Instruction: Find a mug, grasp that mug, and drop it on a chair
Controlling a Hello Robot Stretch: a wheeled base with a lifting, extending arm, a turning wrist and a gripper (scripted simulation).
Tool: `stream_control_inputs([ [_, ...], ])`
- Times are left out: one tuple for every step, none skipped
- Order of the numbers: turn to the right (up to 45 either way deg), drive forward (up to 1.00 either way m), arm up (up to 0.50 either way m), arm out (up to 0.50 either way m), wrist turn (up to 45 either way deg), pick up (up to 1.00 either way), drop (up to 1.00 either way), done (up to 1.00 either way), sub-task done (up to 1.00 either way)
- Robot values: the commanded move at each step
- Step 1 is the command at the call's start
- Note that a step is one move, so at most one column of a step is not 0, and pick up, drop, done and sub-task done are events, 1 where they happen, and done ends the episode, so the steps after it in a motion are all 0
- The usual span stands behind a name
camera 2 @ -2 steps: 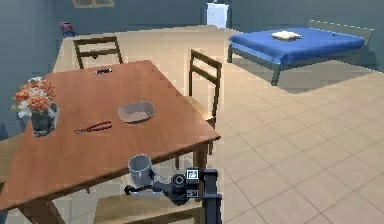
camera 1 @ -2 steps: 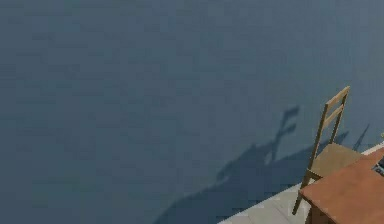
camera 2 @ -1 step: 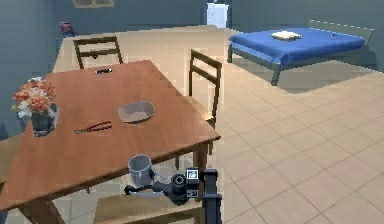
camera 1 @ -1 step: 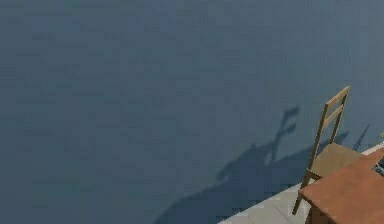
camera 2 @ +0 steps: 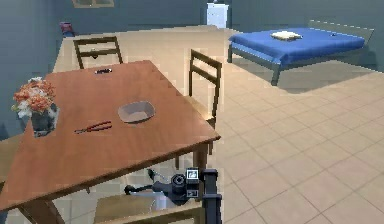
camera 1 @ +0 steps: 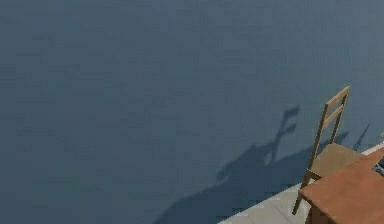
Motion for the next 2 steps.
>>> stream_control_inputs([
  [0.0,0.0,0.1,0.0,0.0,0.0,0.0,0.0,0.0],
  [0.0,0.0,0.0,-0.08,0.0,0.0,0.0,0.0,0.0],
])
